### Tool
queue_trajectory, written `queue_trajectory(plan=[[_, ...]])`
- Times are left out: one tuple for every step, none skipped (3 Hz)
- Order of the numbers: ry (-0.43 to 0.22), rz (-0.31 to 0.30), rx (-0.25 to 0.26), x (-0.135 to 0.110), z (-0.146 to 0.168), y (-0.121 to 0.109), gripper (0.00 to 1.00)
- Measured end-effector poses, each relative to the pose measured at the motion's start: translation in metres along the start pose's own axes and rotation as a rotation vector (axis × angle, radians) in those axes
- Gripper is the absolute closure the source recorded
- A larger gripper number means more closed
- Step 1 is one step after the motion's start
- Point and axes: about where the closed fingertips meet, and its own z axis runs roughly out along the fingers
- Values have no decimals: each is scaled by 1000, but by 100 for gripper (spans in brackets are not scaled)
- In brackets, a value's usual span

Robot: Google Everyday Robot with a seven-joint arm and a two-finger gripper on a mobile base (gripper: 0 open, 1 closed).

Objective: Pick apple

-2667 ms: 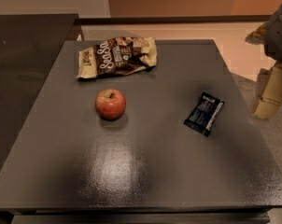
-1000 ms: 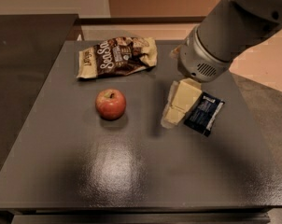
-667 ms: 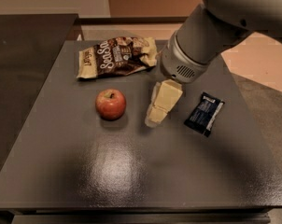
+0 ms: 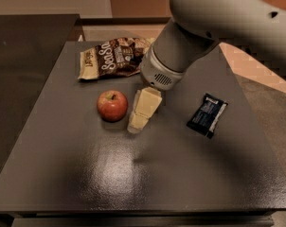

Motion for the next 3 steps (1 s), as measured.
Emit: queue_trajectory(plan=[[1, -11, -31, -8, 19, 7, 0], [2, -10, -58, -13, 35, 12, 0], [-16, -10, -77, -24, 44, 15, 0]])
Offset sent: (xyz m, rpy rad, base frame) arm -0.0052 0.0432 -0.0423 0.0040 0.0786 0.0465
